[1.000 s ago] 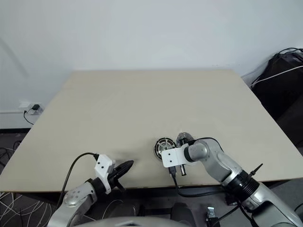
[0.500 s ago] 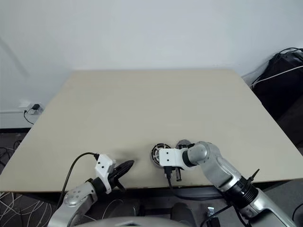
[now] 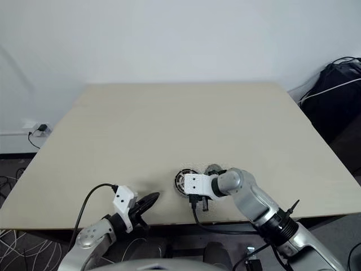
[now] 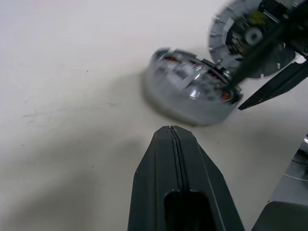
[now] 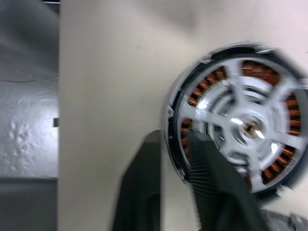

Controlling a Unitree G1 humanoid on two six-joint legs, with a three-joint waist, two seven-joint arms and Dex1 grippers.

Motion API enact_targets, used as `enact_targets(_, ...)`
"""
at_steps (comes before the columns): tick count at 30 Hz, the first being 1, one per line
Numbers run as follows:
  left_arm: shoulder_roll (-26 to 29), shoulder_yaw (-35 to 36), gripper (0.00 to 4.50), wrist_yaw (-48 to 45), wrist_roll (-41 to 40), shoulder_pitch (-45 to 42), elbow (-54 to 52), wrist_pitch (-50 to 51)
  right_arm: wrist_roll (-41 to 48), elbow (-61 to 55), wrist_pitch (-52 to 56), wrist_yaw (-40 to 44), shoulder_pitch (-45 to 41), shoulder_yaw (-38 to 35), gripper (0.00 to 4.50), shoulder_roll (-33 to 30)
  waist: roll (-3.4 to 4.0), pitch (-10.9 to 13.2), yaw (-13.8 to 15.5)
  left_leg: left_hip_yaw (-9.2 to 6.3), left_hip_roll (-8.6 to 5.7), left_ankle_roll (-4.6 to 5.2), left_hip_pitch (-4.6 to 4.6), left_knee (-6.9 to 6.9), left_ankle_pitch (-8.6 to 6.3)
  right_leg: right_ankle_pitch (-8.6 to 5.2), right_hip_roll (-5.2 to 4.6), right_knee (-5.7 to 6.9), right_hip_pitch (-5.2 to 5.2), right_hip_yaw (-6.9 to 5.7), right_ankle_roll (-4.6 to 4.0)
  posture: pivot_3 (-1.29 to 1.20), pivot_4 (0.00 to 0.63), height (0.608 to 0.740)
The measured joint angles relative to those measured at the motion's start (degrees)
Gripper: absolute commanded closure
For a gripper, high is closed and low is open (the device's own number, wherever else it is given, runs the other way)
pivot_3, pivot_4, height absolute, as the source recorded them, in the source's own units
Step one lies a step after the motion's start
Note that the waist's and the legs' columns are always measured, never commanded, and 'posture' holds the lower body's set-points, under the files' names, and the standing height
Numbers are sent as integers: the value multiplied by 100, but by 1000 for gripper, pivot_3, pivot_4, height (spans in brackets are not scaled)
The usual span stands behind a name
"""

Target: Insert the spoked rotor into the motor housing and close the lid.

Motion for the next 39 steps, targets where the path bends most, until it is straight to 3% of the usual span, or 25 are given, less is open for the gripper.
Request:
enact_targets(1,-2,0,4500,-2,0,0,10,-7,9,-1,0,-23,-3,-1,2208,37,0,0,1,-1,0,0,0,0,0,0,0,0,0,-1,0,0,0,740)
enact_targets(9,-5,0,4500,-31,0,11,92,-95,737,-338,292,-401,-45,-469,2208,918,0,0,-11,-3,0,0,-1,-1,0,0,1,1,-1,0,0,0,0,740)
enact_targets(13,-14,-8,4500,-33,0,1,135,-96,948,-389,469,-943,-180,-791,3098,1507,0,-1,-18,-4,0,-1,0,-1,0,0,4,7,-3,0,0,0,0,740)
enact_targets(17,-12,-9,4500,-37,-1,-7,137,-96,991,-377,565,-1618,-305,-1083,4412,1890,4,-1,-18,-3,-1,-1,-1,-1,1,1,5,7,-7,1,-1,0,0,740)
enact_targets(19,-8,-10,4500,-40,-2,-8,136,-92,851,-316,447,-2034,-392,-1229,4464,1913,4,-1,-16,-2,-2,-1,-1,-2,1,2,5,7,-6,1,-2,0,0,740)
enact_targets(23,19,-13,4500,-51,-2,-11,135,-72,455,-31,116,-2762,-413,-1510,4464,1637,6,-1,-15,1,-4,-1,-1,-2,1,5,4,7,-7,2,-9,0,0,740)
enact_targets(30,60,-34,4500,-86,-2,-46,109,-45,-361,409,-483,-3469,87,-1875,4464,415,8,-2,-9,7,-5,0,-2,-7,1,3,2,4,-8,4,-16,0,0,740)
enact_targets(39,100,-31,4500,-132,-3,-62,101,-39,-495,-25,-430,-2709,1554,-1918,4464,-733,11,-1,-33,12,0,2,6,-2,0,-6,1,5,1,10,-7,0,0,740)
